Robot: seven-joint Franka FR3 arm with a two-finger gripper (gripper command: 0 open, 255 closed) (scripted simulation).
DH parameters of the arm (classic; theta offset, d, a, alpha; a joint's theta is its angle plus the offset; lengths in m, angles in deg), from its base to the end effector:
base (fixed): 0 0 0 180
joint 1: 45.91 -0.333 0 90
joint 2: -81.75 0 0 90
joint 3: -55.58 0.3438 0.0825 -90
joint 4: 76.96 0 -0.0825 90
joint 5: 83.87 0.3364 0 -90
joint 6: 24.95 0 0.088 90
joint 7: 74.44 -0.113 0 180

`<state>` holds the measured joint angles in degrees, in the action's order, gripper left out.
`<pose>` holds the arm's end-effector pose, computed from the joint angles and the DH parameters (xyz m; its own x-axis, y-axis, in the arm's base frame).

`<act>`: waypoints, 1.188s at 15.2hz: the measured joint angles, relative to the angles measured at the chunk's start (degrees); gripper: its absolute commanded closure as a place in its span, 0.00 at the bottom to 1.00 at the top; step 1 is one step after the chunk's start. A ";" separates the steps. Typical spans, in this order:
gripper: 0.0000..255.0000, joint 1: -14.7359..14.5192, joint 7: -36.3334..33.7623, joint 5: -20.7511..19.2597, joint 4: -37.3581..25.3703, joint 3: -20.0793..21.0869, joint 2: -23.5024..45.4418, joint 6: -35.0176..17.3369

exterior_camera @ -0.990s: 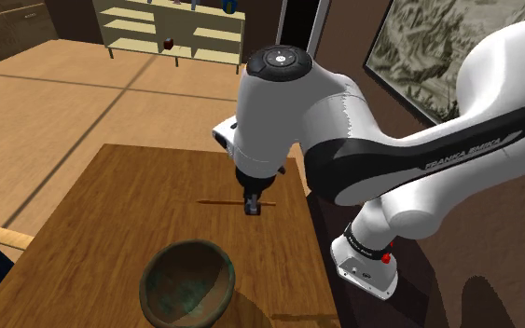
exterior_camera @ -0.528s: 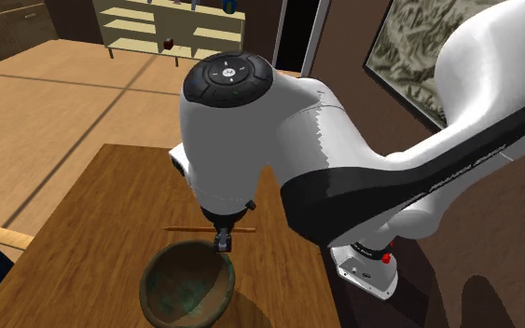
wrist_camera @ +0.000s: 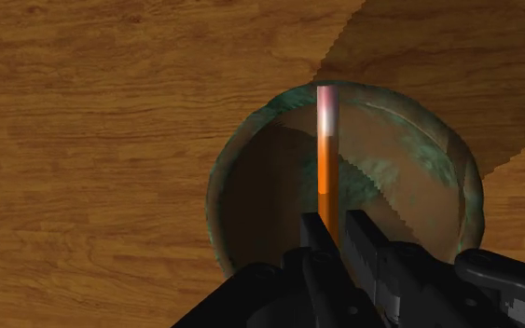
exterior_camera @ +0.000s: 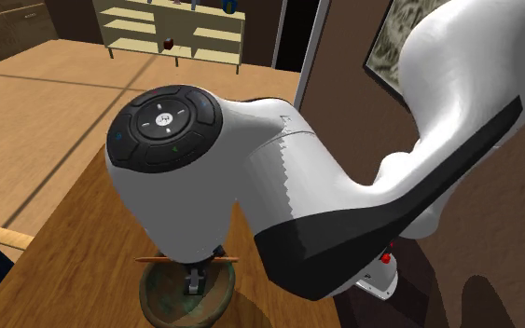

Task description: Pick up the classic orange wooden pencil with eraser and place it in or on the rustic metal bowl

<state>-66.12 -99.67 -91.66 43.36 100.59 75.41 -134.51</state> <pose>0.1965 0.4264 0.4889 0.7376 0.6750 -0.0194 0.6604 -0.7151 0.2291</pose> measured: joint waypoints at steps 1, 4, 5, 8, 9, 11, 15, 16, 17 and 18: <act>1.00 0.00 -0.59 -0.50 0.41 0.22 0.68 -0.82; 1.00 0.05 -1.41 -1.30 1.54 0.42 1.66 -2.55; 1.00 0.04 -1.87 -1.68 1.95 0.56 2.13 -3.22; 1.00 0.09 -2.95 -2.75 3.64 0.73 3.29 -5.58; 1.00 0.04 -3.46 -3.13 4.00 0.87 3.75 -6.19; 1.00 0.09 -4.19 -4.00 4.89 0.92 4.65 -7.61; 1.00 0.02 -5.54 -5.39 5.57 1.09 6.17 -9.15; 1.00 0.02 -5.61 -5.47 5.58 1.09 6.22 -9.24; 1.00 0.01 -5.64 -5.48 5.63 1.10 6.19 -9.30; 1.00 0.02 -5.65 -5.50 5.63 1.10 6.20 -9.33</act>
<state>-66.11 -105.32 -97.16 49.00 101.69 81.61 -143.83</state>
